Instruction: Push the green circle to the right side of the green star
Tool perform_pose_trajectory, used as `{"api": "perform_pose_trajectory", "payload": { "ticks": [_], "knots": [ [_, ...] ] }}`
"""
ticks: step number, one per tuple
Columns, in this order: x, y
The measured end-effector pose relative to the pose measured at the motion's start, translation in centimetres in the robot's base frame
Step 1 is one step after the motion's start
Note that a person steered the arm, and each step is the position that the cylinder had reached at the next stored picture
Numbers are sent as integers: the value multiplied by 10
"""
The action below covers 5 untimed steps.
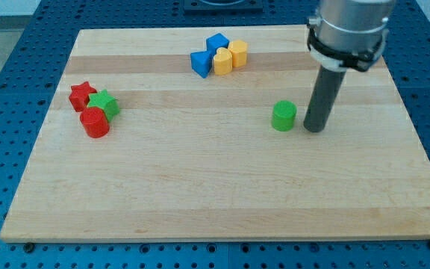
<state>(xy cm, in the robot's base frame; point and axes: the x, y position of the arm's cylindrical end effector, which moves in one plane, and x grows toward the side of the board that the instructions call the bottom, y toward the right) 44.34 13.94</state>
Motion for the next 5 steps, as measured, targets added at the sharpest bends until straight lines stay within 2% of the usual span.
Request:
{"api": "perform_pose_trajectory", "payload": {
  "ticks": [2,5],
  "knots": [
    [0,-11],
    [0,-69]
  ]
}}
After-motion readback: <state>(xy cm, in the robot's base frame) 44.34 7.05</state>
